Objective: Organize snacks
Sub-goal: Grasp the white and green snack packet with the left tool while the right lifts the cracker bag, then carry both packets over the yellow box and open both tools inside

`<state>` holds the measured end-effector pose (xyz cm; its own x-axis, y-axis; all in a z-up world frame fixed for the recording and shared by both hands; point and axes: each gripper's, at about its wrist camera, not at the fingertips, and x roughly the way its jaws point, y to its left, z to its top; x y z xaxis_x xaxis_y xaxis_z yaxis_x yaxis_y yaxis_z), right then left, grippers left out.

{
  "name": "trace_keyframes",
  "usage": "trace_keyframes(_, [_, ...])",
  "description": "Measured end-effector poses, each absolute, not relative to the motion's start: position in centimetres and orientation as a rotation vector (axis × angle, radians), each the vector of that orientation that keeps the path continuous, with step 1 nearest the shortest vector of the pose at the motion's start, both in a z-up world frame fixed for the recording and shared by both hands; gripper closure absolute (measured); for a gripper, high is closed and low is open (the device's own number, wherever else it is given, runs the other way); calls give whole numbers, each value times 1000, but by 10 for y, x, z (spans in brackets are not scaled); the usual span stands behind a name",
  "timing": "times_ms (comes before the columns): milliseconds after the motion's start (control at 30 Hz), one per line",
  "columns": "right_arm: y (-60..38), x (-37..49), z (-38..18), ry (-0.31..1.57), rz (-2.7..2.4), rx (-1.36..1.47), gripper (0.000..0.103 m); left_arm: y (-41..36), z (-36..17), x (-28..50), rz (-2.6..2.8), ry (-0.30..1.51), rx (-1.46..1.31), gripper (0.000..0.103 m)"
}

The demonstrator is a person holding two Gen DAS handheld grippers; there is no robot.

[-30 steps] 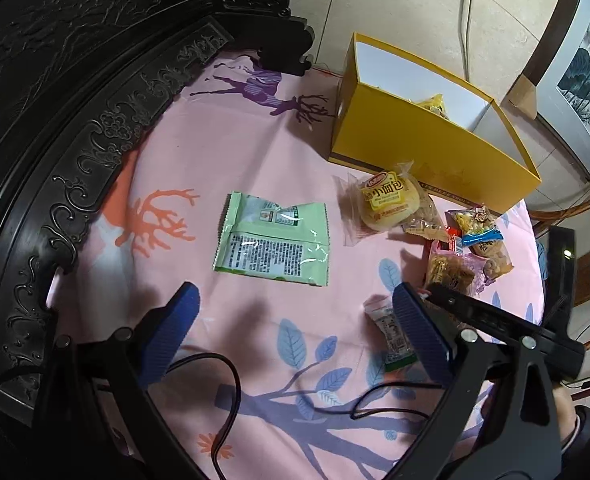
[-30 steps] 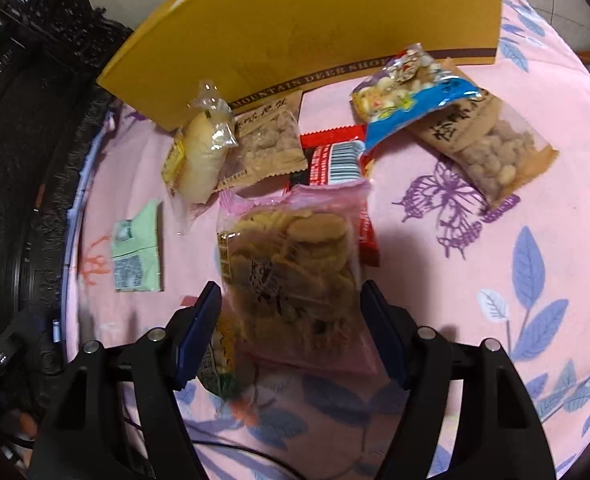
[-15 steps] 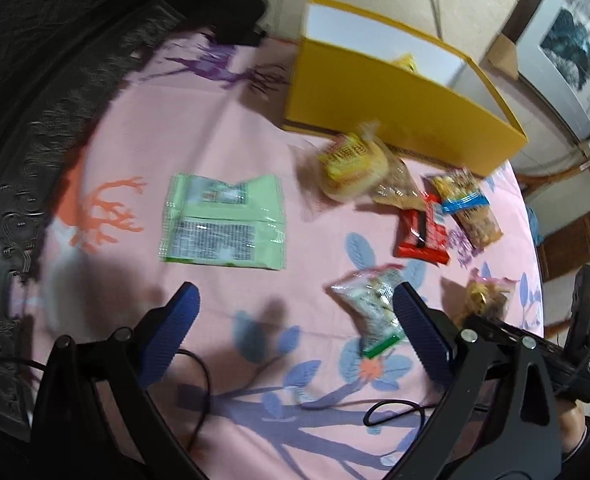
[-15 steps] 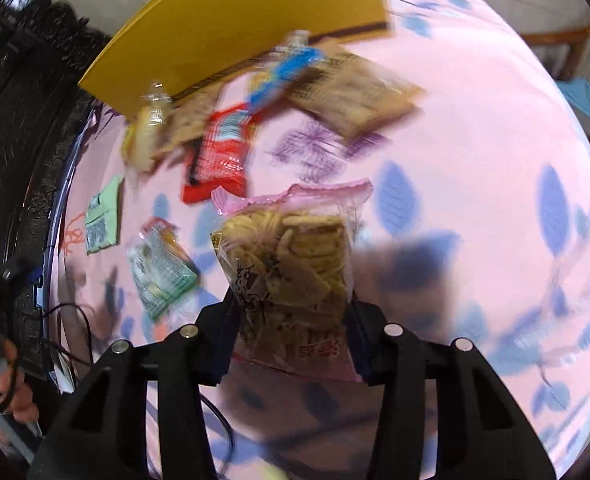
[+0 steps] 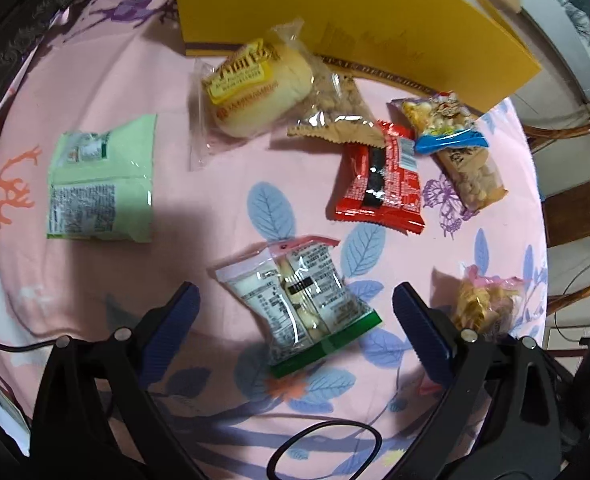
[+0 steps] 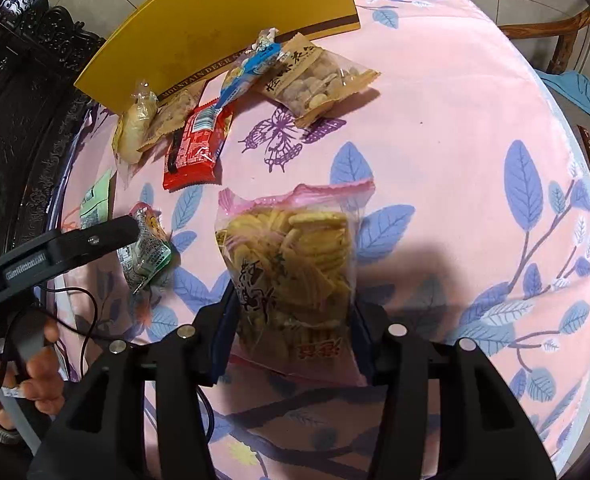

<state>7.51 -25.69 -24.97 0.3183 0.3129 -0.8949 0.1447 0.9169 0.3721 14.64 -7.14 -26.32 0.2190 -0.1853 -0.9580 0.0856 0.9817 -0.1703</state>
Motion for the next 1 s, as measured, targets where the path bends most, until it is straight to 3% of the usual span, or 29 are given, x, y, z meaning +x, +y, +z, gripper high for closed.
trace_keyframes(167, [-266,70,-248,1245,125,424,52,-74,-276,149,-168,1378,-101,7])
trace_keyframes(200, [-266,70,-248,1244,126,423,52,-74,-278,148,-167,1383,-99,12])
trace_keyframes(267, [-267,69,-247,1240,129,422,52,-76,-278,146,-170,1372,-70,35])
trace_keyframes(300, [-268,69,-247,1238,130,423,51,-76,-277,146,-168,1366,-51,41])
trace_keyframes(433, [-267,68,-247,1234,129,419,51,-72,-275,143,-207,1370,-69,54])
trace_keyframes(1000, [-269,68,-234,1167,103,376,53,-20,-190,117,-293,1114,-146,55])
